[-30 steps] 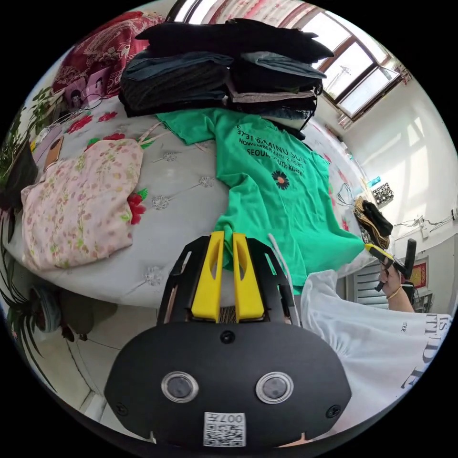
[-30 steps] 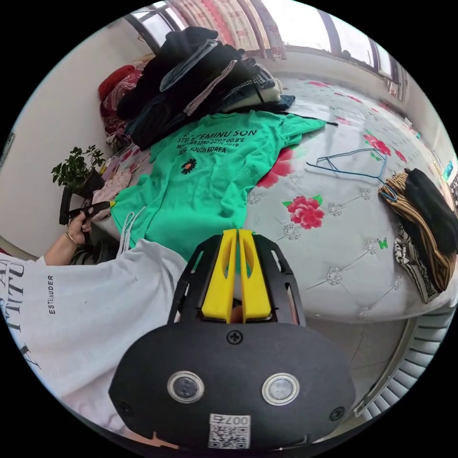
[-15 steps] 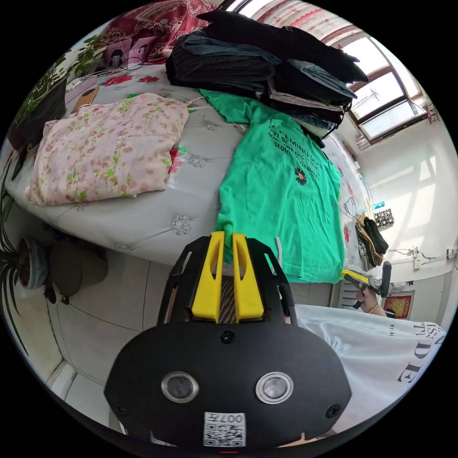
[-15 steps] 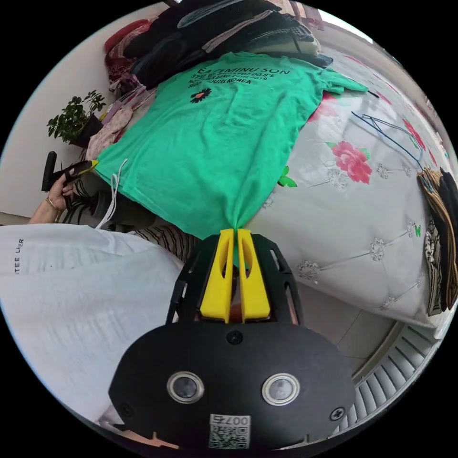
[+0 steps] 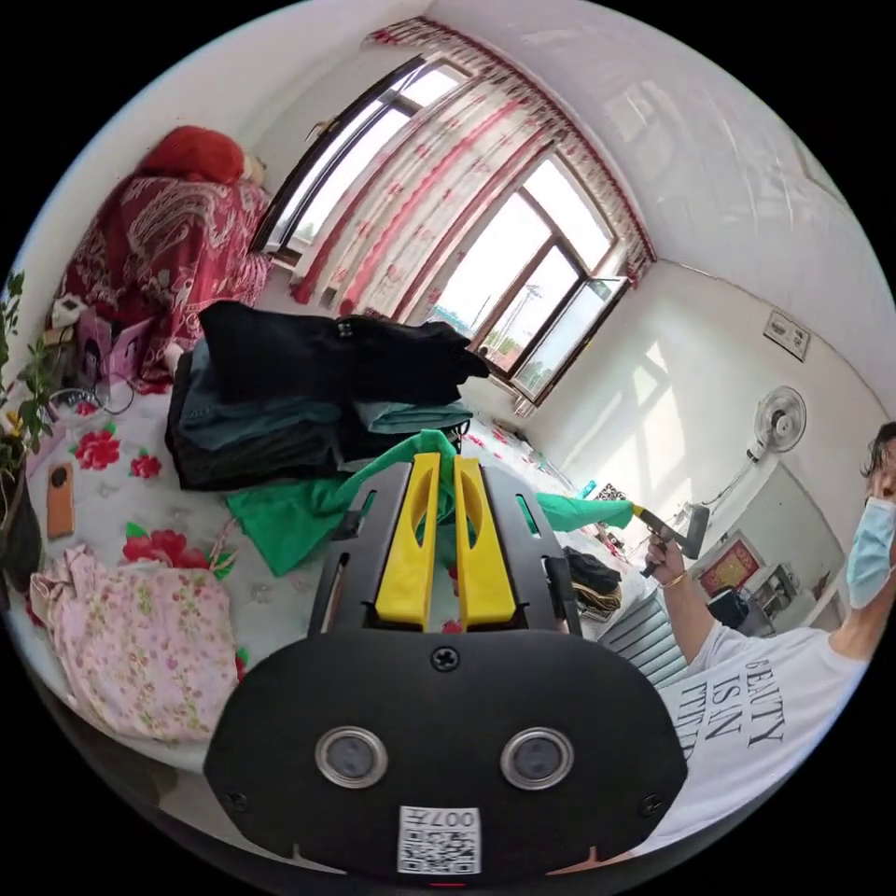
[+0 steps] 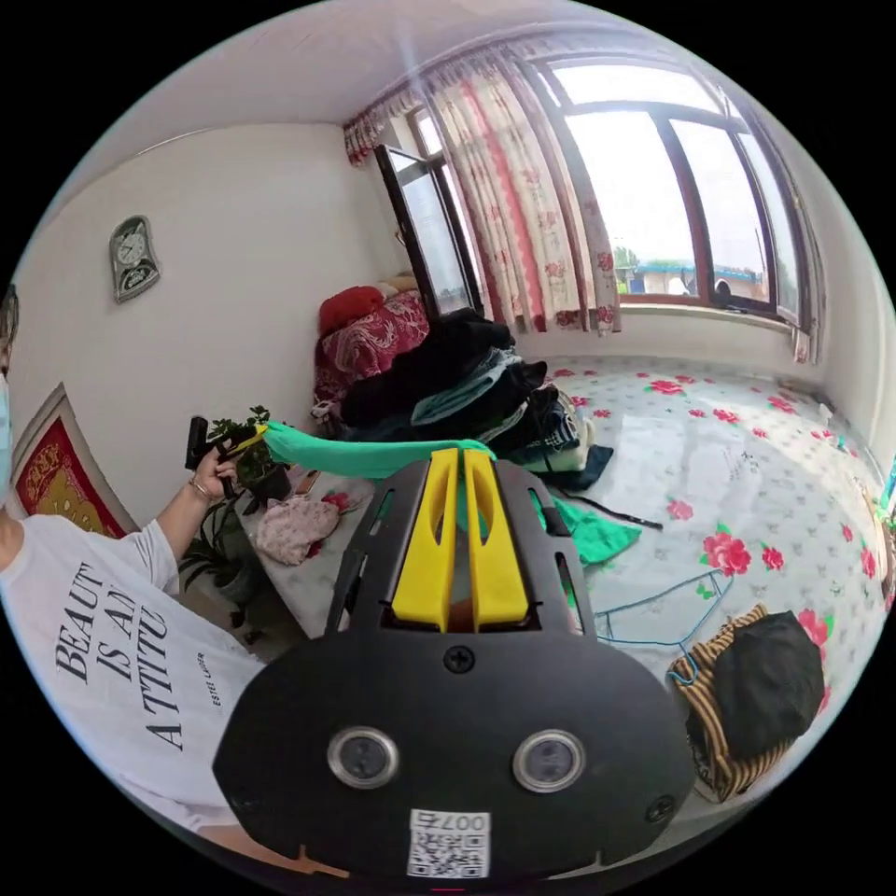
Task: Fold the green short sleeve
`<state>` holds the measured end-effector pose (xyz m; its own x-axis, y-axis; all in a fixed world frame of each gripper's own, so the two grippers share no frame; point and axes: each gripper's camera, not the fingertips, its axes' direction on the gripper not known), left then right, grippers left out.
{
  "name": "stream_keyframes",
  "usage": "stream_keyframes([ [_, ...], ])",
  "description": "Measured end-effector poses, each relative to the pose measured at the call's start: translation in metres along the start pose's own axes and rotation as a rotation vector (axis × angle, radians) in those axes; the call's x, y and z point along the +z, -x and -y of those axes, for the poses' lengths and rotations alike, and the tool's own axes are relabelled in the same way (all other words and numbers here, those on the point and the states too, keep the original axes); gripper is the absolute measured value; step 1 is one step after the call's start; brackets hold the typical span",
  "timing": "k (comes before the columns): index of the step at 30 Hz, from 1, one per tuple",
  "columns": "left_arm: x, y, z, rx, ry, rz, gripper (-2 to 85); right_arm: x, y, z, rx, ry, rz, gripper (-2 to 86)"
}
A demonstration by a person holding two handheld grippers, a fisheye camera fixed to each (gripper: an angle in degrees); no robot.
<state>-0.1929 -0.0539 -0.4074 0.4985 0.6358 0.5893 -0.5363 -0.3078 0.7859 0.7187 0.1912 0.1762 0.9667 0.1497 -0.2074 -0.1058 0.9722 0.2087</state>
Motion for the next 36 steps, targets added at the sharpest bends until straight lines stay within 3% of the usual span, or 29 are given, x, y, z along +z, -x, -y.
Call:
stream_keyframes([
  [4, -0.044, -0.034, -0.050, 0.094, 0.039, 0.002, 0.3, -0.047, 0.025, -0.046, -0.095, 0.016, -0.040, -0.2],
  [7, -0.053, -0.030, -0.114, 0.052, 0.136, 0.024, 0.4, -0.054, 0.020, -0.106, -0.021, 0.118, -0.019, -0.2],
  [11, -0.040, 0.014, -0.213, -0.262, 0.318, 0.064, 0.3, -0.037, -0.001, -0.192, 0.230, 0.223, 0.036, -0.2],
  [16, -0.033, 0.053, -0.270, -0.544, 0.296, 0.002, 0.1, 0.001, -0.021, -0.278, 0.529, 0.371, 0.099, -0.3],
  [25, 0.042, 0.072, -0.189, -0.404, 0.274, -0.026, 0.3, 0.037, -0.070, -0.217, 0.568, 0.325, 0.142, -0.1],
  [31, 0.112, 0.104, -0.115, -0.391, 0.222, 0.164, 1.4, 0.083, -0.118, -0.132, 0.572, 0.220, 0.018, 1.4],
  [36, 0.141, 0.105, -0.113, -0.319, 0.307, 0.228, 4.9, 0.126, -0.129, -0.134, 0.594, 0.364, -0.050, 2.6],
])
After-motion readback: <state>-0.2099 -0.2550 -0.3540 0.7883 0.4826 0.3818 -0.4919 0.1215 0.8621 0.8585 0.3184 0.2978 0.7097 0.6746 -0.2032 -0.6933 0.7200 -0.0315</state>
